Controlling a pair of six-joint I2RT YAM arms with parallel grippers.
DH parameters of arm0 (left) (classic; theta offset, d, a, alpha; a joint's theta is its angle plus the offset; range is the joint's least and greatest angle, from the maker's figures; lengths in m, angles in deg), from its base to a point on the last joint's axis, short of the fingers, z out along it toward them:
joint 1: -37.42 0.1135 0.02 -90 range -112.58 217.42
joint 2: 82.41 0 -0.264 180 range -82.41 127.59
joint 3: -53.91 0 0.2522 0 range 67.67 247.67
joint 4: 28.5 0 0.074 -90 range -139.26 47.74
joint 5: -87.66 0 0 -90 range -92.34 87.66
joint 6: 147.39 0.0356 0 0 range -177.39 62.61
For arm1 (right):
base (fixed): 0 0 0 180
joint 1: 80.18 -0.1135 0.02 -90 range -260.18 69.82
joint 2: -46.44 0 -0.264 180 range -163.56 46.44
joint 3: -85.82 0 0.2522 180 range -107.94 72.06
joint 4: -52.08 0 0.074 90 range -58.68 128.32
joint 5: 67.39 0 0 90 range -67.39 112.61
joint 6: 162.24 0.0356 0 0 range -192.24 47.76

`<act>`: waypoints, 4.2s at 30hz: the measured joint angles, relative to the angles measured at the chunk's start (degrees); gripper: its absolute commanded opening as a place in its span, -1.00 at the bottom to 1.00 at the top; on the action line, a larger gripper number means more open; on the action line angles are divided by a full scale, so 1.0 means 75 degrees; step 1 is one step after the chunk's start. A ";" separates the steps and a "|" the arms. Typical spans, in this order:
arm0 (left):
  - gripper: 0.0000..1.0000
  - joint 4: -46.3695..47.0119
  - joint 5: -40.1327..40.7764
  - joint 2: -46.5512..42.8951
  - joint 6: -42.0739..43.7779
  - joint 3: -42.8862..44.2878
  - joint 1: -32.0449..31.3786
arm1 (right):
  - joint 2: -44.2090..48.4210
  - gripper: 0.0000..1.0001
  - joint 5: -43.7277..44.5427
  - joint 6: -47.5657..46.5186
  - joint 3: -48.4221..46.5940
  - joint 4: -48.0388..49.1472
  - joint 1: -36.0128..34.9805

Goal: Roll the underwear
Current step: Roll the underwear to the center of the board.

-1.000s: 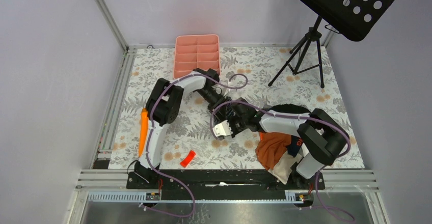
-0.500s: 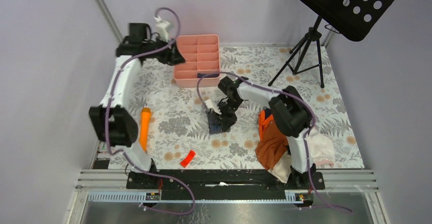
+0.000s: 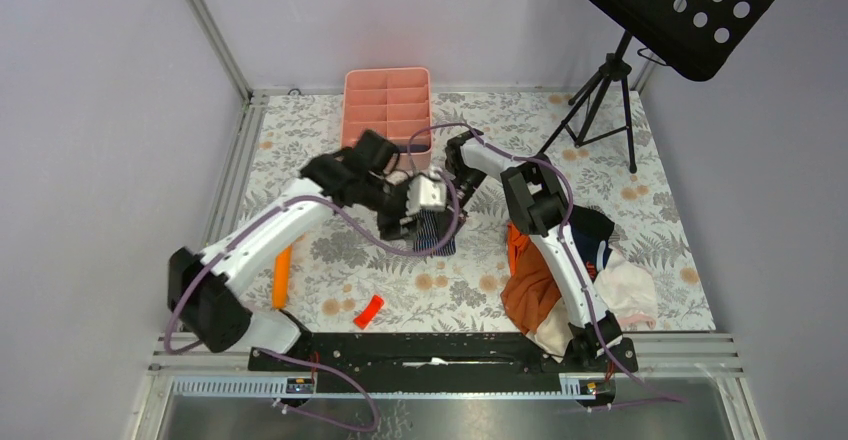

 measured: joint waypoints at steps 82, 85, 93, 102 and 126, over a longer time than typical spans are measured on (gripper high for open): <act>-0.83 0.0449 -0.2139 0.5088 -0.1979 0.0067 0.0117 | 0.7644 0.99 0.2084 0.2888 0.3010 0.7227 0.1798; -0.80 0.0015 -0.2611 0.5654 -0.2288 0.0536 0.0323 | 0.9422 0.72 0.2186 0.3555 0.5525 0.9323 0.1719; -0.70 -0.0825 -0.3585 0.6741 -0.2748 0.1320 0.0557 | 1.1138 -0.10 0.2742 0.1702 0.8072 0.9282 -0.0169; -0.65 -0.0944 -0.3818 0.6968 -0.2955 0.1413 0.0629 | 1.0789 -0.13 0.3765 -0.0621 1.0404 0.8524 -0.1588; -0.18 -0.1311 -0.3856 0.7271 -0.3130 0.1714 0.0918 | 0.8381 -0.94 0.5167 -0.1938 1.0634 1.1744 -0.2556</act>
